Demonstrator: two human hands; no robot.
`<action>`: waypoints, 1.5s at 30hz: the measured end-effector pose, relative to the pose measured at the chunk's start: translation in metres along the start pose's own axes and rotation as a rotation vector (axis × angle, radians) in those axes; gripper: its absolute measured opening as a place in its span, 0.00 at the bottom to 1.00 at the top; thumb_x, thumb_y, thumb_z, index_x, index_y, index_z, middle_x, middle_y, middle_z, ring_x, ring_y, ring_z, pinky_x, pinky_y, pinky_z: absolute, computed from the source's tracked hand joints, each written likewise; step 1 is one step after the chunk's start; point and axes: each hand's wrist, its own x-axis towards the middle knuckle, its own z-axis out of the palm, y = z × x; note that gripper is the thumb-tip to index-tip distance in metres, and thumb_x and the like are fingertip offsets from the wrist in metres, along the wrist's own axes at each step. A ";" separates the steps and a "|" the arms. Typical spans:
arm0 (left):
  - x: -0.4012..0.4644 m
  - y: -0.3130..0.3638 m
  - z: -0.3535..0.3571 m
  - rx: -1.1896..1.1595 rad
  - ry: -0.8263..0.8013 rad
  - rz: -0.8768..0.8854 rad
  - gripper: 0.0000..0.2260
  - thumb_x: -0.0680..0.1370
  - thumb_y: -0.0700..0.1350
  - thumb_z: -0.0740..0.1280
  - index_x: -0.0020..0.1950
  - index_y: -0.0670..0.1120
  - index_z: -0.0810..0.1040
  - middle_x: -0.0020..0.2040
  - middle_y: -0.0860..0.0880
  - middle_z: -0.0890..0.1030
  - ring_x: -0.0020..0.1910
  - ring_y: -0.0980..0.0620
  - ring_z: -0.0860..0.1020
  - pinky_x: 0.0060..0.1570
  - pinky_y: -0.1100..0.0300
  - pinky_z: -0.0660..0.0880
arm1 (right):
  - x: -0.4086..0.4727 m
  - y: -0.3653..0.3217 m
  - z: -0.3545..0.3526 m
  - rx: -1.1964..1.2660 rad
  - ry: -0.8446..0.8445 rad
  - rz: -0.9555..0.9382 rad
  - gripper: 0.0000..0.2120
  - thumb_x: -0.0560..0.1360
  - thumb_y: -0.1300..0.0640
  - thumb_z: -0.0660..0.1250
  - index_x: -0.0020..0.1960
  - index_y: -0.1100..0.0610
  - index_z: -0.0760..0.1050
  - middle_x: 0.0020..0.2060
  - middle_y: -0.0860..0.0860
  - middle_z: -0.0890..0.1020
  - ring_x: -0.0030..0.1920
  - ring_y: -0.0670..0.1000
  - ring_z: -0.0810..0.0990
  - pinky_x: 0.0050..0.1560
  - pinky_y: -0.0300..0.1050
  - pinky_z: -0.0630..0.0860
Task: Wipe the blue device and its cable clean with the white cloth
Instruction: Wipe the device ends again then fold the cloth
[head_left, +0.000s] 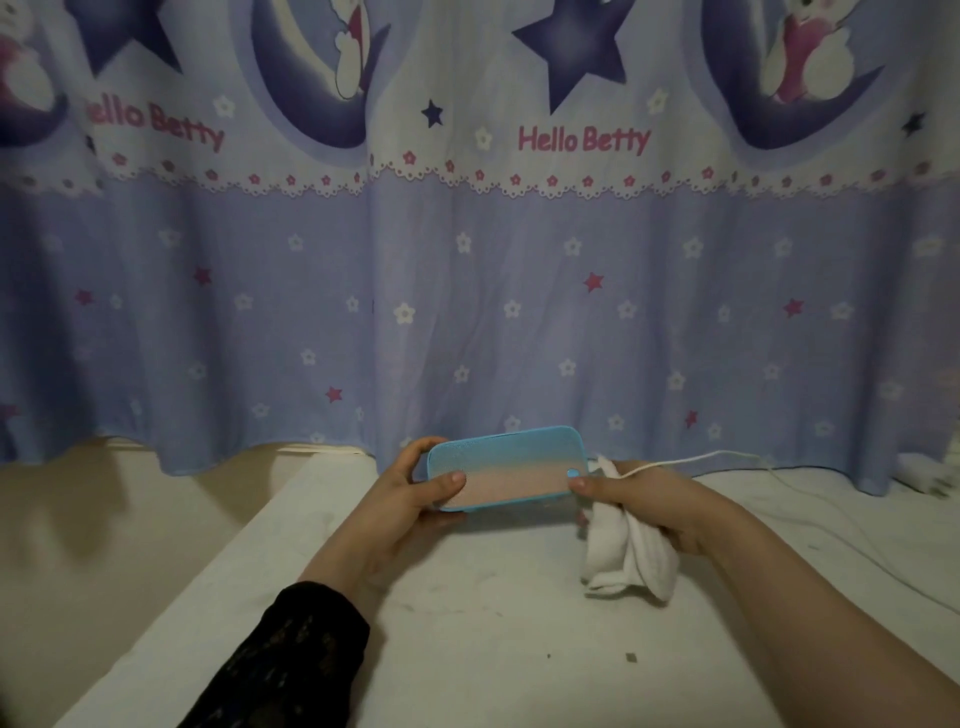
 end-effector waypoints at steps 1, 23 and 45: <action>0.000 0.000 -0.001 0.000 -0.002 -0.005 0.14 0.73 0.34 0.67 0.56 0.47 0.73 0.51 0.45 0.78 0.48 0.46 0.79 0.46 0.52 0.82 | -0.001 -0.001 -0.001 0.074 -0.023 0.039 0.13 0.70 0.58 0.71 0.53 0.64 0.79 0.34 0.56 0.84 0.34 0.52 0.82 0.38 0.44 0.79; -0.006 0.003 0.004 0.124 -0.063 -0.133 0.15 0.72 0.31 0.69 0.51 0.47 0.71 0.50 0.38 0.77 0.48 0.42 0.79 0.44 0.55 0.81 | 0.004 0.004 -0.020 0.140 0.233 0.316 0.09 0.75 0.58 0.66 0.43 0.66 0.76 0.26 0.59 0.83 0.25 0.55 0.82 0.29 0.44 0.78; -0.015 0.014 0.002 0.426 -0.144 -0.095 0.19 0.70 0.31 0.71 0.53 0.47 0.68 0.48 0.47 0.78 0.43 0.51 0.78 0.40 0.66 0.79 | -0.006 -0.013 0.002 -0.086 0.218 0.250 0.17 0.72 0.50 0.70 0.49 0.64 0.78 0.40 0.61 0.84 0.38 0.58 0.82 0.40 0.47 0.79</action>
